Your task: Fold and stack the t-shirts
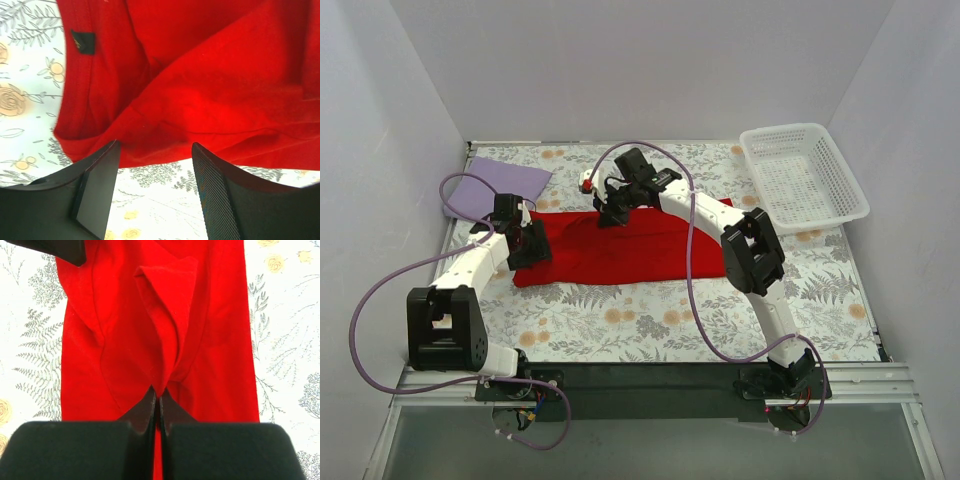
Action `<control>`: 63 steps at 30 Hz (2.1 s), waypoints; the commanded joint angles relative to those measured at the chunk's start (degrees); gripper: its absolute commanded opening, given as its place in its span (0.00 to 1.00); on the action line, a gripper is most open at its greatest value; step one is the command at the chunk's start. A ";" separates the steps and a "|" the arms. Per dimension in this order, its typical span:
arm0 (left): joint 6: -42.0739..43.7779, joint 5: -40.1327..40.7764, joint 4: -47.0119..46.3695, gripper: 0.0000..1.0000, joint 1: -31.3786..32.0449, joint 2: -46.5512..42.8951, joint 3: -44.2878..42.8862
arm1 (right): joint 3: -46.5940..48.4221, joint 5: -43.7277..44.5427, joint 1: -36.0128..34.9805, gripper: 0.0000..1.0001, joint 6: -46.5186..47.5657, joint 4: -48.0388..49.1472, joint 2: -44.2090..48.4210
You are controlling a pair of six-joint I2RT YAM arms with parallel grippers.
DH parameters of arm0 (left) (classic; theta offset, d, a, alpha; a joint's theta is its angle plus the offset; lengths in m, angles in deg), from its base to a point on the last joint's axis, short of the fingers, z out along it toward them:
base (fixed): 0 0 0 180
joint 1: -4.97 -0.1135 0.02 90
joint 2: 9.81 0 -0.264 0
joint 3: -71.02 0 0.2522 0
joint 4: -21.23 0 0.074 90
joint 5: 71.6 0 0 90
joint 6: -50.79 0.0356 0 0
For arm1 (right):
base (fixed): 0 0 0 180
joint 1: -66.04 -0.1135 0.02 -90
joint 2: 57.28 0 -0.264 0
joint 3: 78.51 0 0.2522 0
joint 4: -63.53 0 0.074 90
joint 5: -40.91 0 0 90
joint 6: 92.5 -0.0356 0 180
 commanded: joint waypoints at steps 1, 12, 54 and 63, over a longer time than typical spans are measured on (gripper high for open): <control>2.58 4.22 -1.66 0.58 -0.45 -2.13 -1.32 | 2.62 -1.49 0.77 0.01 -1.22 1.38 -0.45; 1.53 6.01 -2.63 0.57 -4.04 -2.31 -0.44 | 2.10 -2.90 1.04 0.01 -1.84 1.65 -0.62; 1.44 -2.53 -0.70 0.00 -5.81 5.08 -1.58 | 5.79 -0.26 1.04 0.01 -6.23 3.41 -4.40; 1.62 5.00 -0.87 0.00 -5.81 3.23 -4.13 | 5.70 1.67 1.04 0.01 -7.02 3.84 -3.97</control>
